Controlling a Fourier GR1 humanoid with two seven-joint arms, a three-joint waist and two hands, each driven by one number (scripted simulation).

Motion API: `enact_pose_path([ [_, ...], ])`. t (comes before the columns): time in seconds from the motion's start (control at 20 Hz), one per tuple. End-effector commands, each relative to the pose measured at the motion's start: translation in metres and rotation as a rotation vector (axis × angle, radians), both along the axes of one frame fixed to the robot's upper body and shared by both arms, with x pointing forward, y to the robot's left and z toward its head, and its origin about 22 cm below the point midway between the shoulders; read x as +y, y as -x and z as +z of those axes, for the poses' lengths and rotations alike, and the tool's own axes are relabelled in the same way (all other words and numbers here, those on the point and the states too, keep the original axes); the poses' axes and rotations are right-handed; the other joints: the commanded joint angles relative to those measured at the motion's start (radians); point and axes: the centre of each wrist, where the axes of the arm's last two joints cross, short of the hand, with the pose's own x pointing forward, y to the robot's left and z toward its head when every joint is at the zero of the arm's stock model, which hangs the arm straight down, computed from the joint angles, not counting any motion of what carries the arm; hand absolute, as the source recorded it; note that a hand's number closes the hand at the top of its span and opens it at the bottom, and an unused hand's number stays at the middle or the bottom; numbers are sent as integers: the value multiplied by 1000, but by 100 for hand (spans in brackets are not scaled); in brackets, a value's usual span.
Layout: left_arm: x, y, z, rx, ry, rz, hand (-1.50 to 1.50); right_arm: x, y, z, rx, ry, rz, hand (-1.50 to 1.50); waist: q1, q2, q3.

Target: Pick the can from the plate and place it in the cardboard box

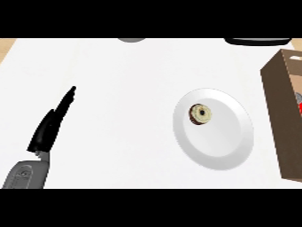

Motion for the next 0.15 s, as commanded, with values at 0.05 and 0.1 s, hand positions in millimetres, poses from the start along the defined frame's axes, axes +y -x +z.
enact_pose_path([
  [0.05, 8, 5, -3, -1, 9, -1, 0, -8, 24, -7, 50, 35, -10, -150, 8, 2, 2],
  [0.1, 2, -1, 1, -3, -4, -8, 0, -8, 17, -4, 37, 25, -3, -150, 9, 2, 2],
])
